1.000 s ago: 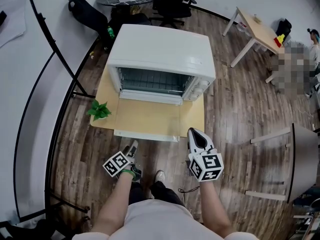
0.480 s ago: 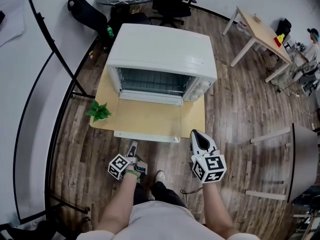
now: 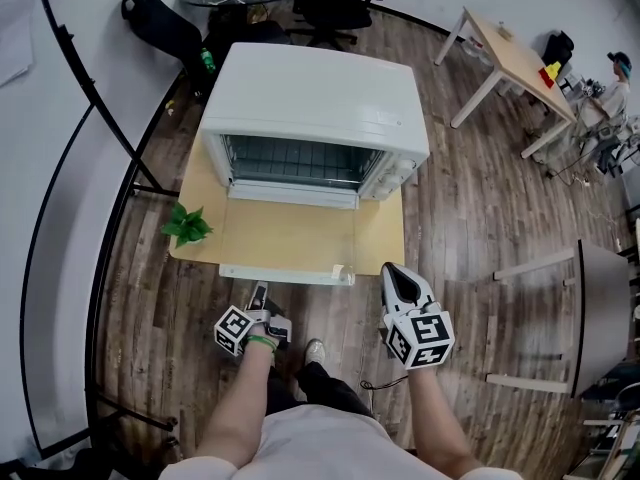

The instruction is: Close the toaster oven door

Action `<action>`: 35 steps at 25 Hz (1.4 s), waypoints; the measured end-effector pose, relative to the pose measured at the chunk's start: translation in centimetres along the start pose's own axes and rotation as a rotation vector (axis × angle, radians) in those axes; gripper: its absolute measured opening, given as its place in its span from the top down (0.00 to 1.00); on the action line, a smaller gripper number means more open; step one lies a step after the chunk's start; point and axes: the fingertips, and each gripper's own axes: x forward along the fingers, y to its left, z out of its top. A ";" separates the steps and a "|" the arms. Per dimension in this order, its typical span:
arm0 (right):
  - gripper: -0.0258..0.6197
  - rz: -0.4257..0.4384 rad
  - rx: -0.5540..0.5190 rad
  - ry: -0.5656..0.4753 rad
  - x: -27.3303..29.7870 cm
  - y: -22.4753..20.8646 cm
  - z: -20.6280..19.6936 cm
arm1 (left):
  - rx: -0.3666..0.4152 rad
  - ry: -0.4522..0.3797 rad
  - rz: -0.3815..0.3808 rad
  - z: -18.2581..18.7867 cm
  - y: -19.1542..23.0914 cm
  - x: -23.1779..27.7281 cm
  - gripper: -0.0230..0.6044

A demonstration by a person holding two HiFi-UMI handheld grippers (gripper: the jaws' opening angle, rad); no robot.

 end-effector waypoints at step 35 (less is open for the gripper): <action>0.96 0.066 0.048 -0.185 0.2 2.0 6.1 | 0.022 0.007 -0.240 0.2 -11.8 -1.6 0.85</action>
